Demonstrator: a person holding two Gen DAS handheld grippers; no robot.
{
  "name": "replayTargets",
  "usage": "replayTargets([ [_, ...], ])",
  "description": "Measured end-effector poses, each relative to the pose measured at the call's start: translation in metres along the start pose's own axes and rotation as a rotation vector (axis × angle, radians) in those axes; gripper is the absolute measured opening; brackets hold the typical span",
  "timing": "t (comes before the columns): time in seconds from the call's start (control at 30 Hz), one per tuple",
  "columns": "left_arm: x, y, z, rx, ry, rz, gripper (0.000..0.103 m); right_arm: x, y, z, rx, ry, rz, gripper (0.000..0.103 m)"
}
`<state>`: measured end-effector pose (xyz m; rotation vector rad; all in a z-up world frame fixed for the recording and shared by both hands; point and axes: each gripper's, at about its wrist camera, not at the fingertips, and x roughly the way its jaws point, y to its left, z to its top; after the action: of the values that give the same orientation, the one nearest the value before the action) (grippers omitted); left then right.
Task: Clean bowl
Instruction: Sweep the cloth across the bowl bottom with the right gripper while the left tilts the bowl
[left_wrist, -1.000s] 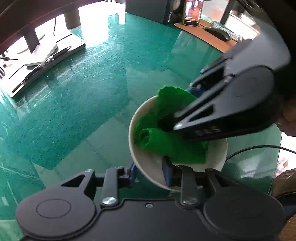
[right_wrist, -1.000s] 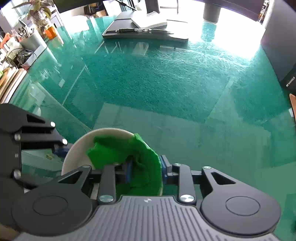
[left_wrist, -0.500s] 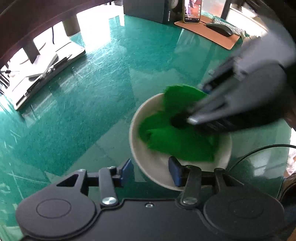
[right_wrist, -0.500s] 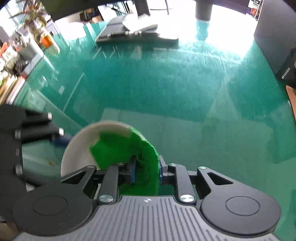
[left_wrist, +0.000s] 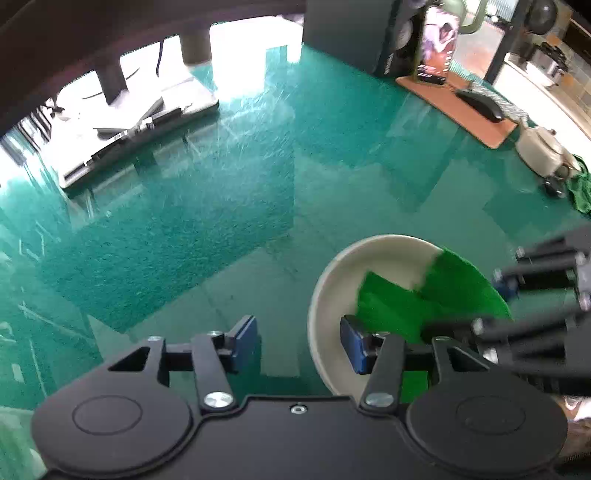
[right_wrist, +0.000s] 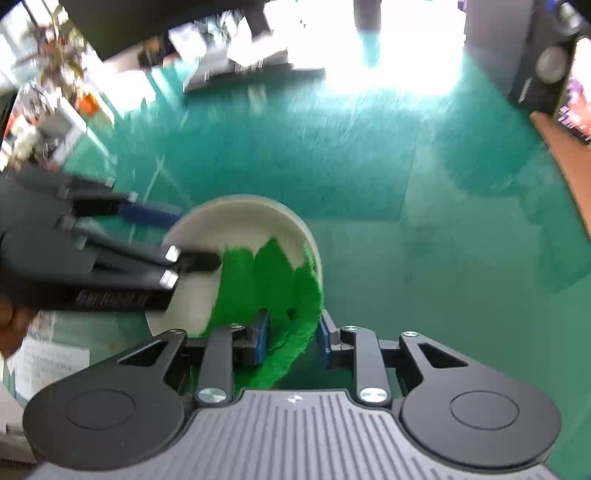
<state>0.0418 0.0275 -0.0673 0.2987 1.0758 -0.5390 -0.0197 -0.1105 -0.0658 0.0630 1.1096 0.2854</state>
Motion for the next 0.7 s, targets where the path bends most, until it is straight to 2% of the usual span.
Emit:
replayTargets([
  [0.07, 0.001, -0.005, -0.003, -0.013, 0.019, 0.030, 0.056, -0.012, 0.000, -0.002, -0.050, -0.054, 0.002, 0.066],
  [0.13, 0.002, -0.009, -0.005, -0.025, 0.037, 0.084, 0.056, -0.020, -0.002, -0.001, -0.095, -0.116, -0.002, 0.067],
  [0.17, 0.001, -0.011, -0.007, -0.032, 0.043, 0.105, 0.056, -0.025, -0.003, -0.001, -0.122, -0.156, -0.005, 0.059],
  [0.2, -0.003, -0.012, -0.008, -0.062, 0.049, 0.115, 0.056, -0.031, -0.004, 0.000, -0.164, -0.191, 0.000, 0.025],
  [0.23, -0.006, -0.013, -0.009, -0.092, 0.055, 0.126, 0.056, -0.036, -0.002, 0.003, -0.236, -0.201, 0.026, 0.005],
  [0.27, -0.009, -0.015, -0.011, -0.095, 0.057, 0.130, 0.056, -0.035, 0.000, 0.005, -0.289, -0.181, 0.055, 0.001],
  [0.37, -0.011, -0.022, -0.012, -0.104, 0.080, 0.148, 0.057, -0.025, 0.003, 0.004, -0.432, -0.106, 0.162, 0.001],
  [0.47, -0.006, -0.025, -0.010, -0.120, 0.115, 0.140, 0.057, -0.009, 0.009, 0.002, -0.522, -0.067, 0.153, 0.004],
  [0.53, -0.002, -0.026, -0.010, -0.138, 0.130, 0.106, 0.057, -0.011, 0.008, 0.006, -0.522, -0.069, 0.170, 0.006],
  [0.57, 0.000, -0.025, -0.010, -0.143, 0.134, 0.101, 0.057, -0.015, 0.005, 0.007, -0.507, -0.075, 0.186, 0.011],
  [0.6, 0.003, -0.024, -0.010, -0.159, 0.138, 0.104, 0.057, -0.019, 0.002, 0.009, -0.493, -0.084, 0.185, 0.023],
  [0.63, 0.006, -0.023, -0.010, -0.176, 0.142, 0.107, 0.057, -0.025, -0.004, 0.010, -0.472, -0.103, 0.165, 0.031],
  [0.67, 0.008, -0.021, -0.010, -0.187, 0.142, 0.094, 0.053, -0.030, -0.006, 0.010, -0.469, -0.124, 0.133, 0.043],
  [0.7, 0.008, -0.020, -0.010, -0.194, 0.136, 0.087, 0.042, -0.035, -0.009, 0.008, -0.466, -0.140, 0.112, 0.045],
])
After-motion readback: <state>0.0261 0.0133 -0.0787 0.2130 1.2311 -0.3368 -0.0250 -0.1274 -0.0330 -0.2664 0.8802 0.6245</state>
